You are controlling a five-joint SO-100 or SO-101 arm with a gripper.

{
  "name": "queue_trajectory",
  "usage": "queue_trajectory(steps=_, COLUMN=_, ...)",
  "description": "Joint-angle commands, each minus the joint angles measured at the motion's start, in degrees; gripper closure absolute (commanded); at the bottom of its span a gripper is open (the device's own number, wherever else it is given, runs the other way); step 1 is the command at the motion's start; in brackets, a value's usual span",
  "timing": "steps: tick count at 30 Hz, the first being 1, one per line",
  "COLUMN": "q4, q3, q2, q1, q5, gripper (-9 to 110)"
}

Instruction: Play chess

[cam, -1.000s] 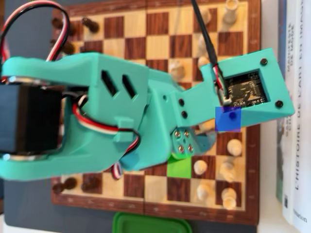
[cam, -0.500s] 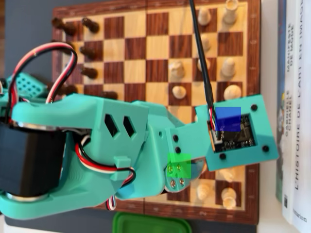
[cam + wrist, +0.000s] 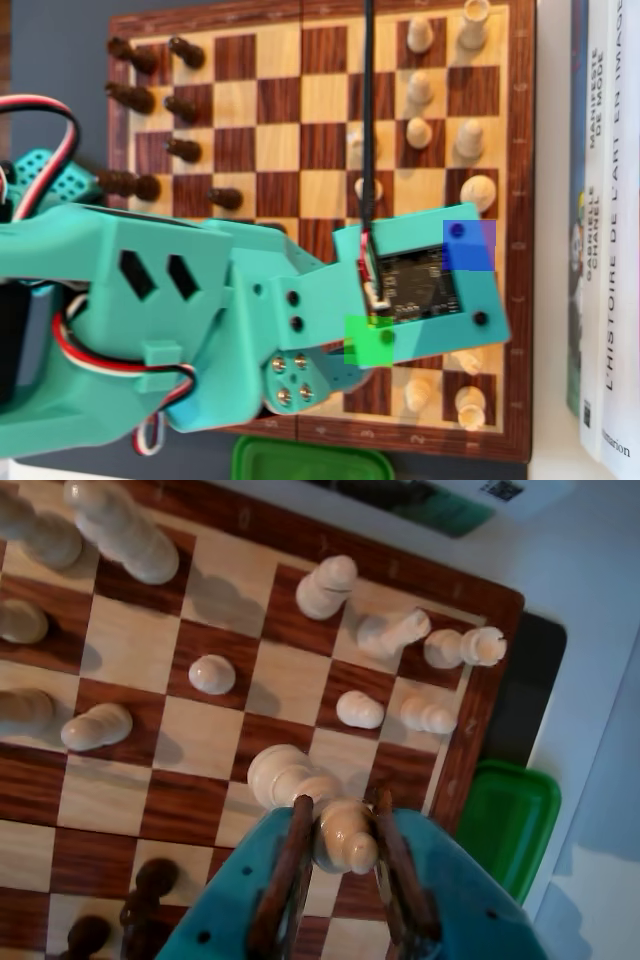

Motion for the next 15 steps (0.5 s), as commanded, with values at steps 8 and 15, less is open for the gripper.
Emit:
queue_trajectory(steps=8, q4=-6.77, q3=7.29, q2=6.59, q1=5.36, q5=-5.54, gripper=101)
queue_trajectory(steps=15, q4=-7.56, q3=8.0, q2=6.15, q1=7.91, q5=-9.93, gripper=101)
